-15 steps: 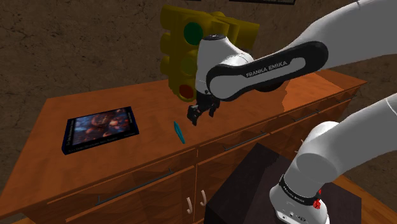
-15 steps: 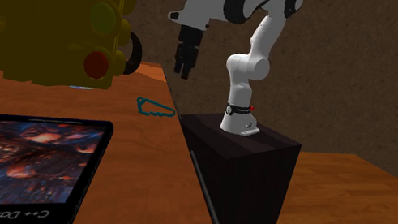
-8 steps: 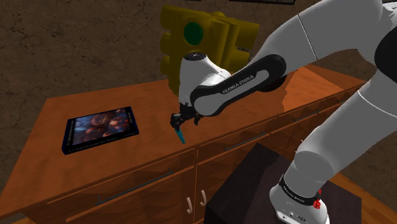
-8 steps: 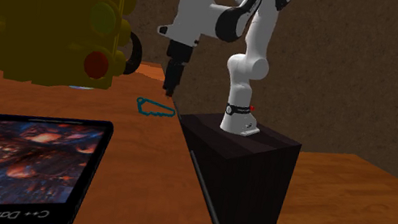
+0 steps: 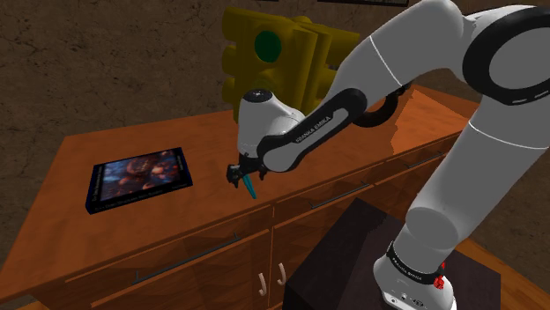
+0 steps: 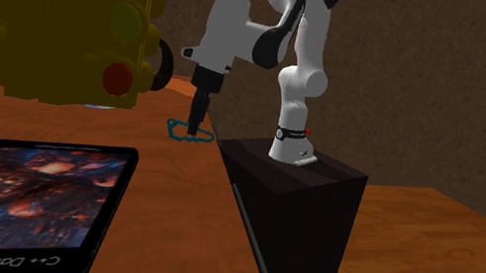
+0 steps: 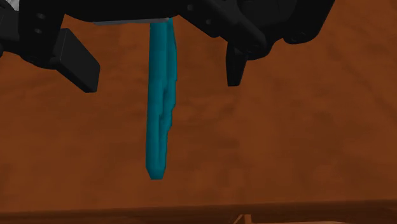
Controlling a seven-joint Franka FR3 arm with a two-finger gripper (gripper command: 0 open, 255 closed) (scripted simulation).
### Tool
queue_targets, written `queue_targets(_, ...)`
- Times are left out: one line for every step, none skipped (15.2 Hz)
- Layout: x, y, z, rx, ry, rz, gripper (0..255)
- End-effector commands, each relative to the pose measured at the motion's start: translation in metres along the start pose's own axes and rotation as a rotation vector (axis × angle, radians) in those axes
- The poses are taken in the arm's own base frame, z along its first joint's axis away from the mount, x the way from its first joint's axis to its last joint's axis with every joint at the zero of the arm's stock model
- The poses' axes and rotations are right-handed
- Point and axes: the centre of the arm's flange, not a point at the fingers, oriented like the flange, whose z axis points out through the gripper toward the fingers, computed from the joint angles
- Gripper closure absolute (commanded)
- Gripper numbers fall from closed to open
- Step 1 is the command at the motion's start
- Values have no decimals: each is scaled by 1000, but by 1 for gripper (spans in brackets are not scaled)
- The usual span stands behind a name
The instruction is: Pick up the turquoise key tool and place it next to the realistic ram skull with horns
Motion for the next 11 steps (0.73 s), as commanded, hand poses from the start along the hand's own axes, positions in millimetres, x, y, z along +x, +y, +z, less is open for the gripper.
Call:
queue_targets(0, -1, 12, 1, 0, 0, 0)
queue_targets(0, -1, 20, 1, 0, 0, 0)
queue_targets(0, -1, 20, 1, 0, 0, 0)
queue_targets(0, -1, 20, 1, 0, 0, 0)
queue_targets(0, -1, 20, 1, 0, 0, 0)
queue_targets(0, -1, 20, 1, 0, 0, 0)
queue_targets(0, -1, 20, 1, 0, 0, 0)
queue_targets(0, -1, 20, 1, 0, 0, 0)
queue_targets(0, -1, 20, 1, 0, 0, 0)
queue_targets(0, -1, 20, 1, 0, 0, 0)
queue_targets(0, -1, 20, 1, 0, 0, 255)
